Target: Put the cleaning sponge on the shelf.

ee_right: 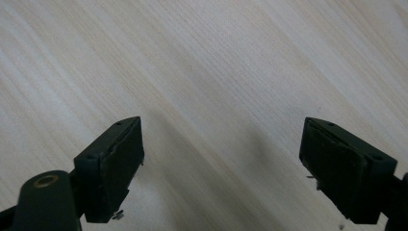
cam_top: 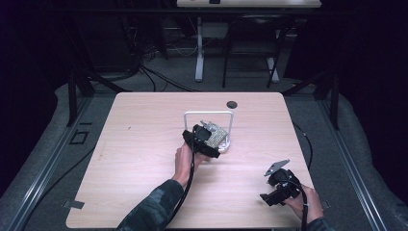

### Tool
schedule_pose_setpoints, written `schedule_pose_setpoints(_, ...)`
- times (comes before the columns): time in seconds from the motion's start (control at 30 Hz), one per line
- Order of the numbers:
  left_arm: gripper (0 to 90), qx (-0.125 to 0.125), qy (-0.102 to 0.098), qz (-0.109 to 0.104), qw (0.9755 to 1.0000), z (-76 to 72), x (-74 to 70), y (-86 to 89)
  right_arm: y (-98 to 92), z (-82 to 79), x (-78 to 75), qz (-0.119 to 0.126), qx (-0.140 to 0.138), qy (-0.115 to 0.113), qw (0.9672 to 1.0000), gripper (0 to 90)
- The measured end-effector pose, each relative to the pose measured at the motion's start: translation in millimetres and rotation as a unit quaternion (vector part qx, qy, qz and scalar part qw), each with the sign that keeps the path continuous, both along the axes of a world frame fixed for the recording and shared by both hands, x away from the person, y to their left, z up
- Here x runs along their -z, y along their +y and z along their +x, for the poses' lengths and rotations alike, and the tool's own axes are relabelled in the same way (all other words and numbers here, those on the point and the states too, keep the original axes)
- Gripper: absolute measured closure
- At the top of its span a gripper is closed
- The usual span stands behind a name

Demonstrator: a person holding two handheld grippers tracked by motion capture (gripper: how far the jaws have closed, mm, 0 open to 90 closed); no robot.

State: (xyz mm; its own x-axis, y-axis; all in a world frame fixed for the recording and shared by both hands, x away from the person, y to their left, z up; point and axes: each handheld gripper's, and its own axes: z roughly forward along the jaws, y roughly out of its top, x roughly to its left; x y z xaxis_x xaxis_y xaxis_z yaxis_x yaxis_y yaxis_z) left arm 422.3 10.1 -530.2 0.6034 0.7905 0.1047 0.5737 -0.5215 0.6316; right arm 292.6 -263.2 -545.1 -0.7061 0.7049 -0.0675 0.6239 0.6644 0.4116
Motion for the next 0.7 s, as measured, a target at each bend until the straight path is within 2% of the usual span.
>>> schedule_pose_setpoints(0.43, 0.5, 0.042, 0.003, -0.010, 0.9991, -17.3, -20.8, 5.6, 1.7, -1.1, -2.1, 0.002, 0.003, -0.003, 1.0000, 15.0)
schedule_pose_setpoints(0.67, 0.4, 0.070, -0.001, -0.009, 0.9975, -35.5, -31.9, 15.0, 2.0, -1.6, -2.9, -0.002, 0.001, -0.005, 1.0000, 15.0)
schedule_pose_setpoints(0.7, 0.4, 0.074, -0.002, -0.008, 0.9972, -38.4, -32.8, 17.1, 2.3, -2.3, -3.0, -0.001, 0.008, -0.001, 1.0000, 15.0)
